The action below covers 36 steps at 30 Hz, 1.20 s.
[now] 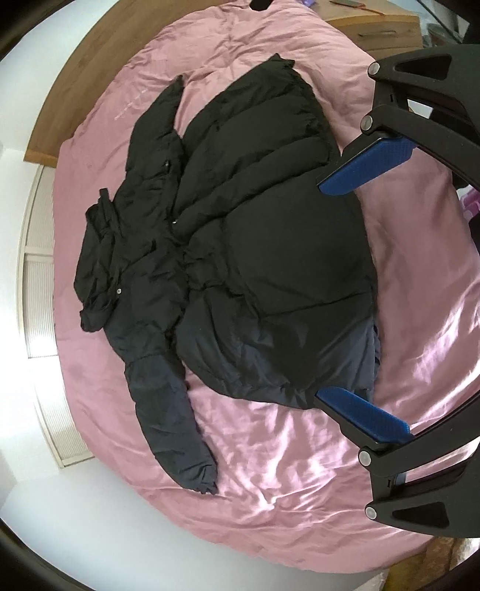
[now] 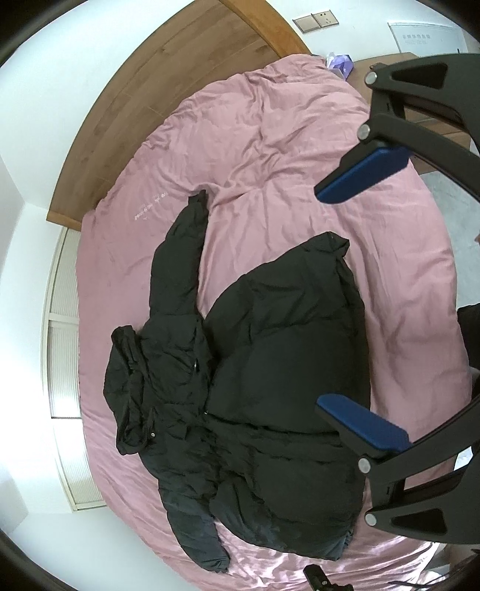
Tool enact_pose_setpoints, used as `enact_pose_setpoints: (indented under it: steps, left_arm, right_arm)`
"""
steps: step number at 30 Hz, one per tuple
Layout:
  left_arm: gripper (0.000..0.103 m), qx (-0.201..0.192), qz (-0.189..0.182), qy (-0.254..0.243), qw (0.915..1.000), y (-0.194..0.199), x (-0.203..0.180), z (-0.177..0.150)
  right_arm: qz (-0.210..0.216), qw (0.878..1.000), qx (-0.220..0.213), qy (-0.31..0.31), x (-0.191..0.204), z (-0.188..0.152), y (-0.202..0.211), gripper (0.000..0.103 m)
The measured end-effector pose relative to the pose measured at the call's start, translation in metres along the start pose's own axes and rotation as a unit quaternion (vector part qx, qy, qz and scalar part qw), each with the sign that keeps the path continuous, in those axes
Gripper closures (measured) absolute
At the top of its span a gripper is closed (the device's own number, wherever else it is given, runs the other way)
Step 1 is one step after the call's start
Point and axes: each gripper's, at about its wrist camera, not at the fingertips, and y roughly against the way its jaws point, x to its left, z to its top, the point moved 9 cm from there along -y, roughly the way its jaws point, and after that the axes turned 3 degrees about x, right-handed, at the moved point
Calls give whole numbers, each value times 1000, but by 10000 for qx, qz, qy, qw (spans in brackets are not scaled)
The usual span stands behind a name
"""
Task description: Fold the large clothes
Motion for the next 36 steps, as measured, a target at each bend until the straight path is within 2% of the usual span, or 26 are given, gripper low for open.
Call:
enact_pose_setpoints:
  steps: [4,11,14,18,22,26,29,33,36]
  left_arm:
    - [1,175,53,242,9995,-2,9,5]
    - [1,273,529,389,9975,1,15,23]
    - [1,213,796,325,9961,1,5,44]
    - [1,180,793,528,9953,-6,-10,73]
    - [1,183,972,536,9936,-15,-27,106]
    - [1,272,1024,849,9907,-22,-36,135]
    - [1,350,1043,1136,9874,-23,-39,149]
    - [1,437,1157,1430,9820,-24,-36,156]
    - [1,556,1313,1515,9781,-30,-32,155]
  right_arm:
    - [177,9998,-67,-53,-2,12,-7,0]
    - [557,9983,-152,-56,-9,49,-39,0]
    - [740,9969,-174,-198,-24,70,-61,0]
    - [934,9946,-112,-443,-56,96,-102,0]
    - [1184,9892,139,-851,-95,113,-156,0]
    - [1442,9816,430,-1175,-127,130,-216,0]
    - [1693,9690,608,-1693,-152,148,-261,0]
    - [2041,9396,648,-2670,-190,178,-319,0]
    - [2050,9159,677,-3385,-227,194,-368,0]
